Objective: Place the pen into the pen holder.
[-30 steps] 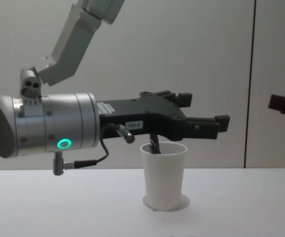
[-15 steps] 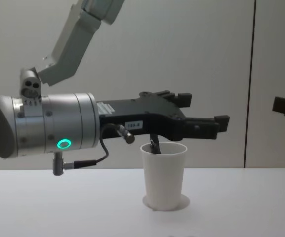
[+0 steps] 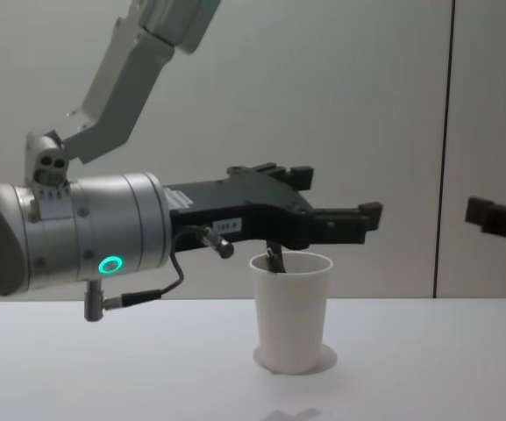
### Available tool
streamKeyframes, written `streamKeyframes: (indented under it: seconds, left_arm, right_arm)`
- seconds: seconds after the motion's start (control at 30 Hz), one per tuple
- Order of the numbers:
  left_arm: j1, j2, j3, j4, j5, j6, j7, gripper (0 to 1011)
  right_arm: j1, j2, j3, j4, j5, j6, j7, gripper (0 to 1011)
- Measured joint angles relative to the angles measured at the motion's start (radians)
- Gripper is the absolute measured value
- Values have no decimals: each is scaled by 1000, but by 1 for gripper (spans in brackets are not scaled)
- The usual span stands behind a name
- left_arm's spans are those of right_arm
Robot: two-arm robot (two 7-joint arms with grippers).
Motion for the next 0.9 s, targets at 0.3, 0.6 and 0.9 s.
streamKeyframes:
  seconds: [0.3, 0.6, 0.9]
  left_arm:
    - [20, 18, 15, -19, -9, 1, 100, 1000]
    - [45, 42, 36, -45, -20, 2, 231, 1000]
    - [70, 63, 54, -68, -29, 2, 349, 1000]
  right_arm:
    - [-28, -31, -42, -34, -84, 2, -128, 1001]
    - [-48, -52, -73, -57, -142, 3, -220, 1002]
    - [-51, -56, -78, -61, -152, 3, -235, 1001]
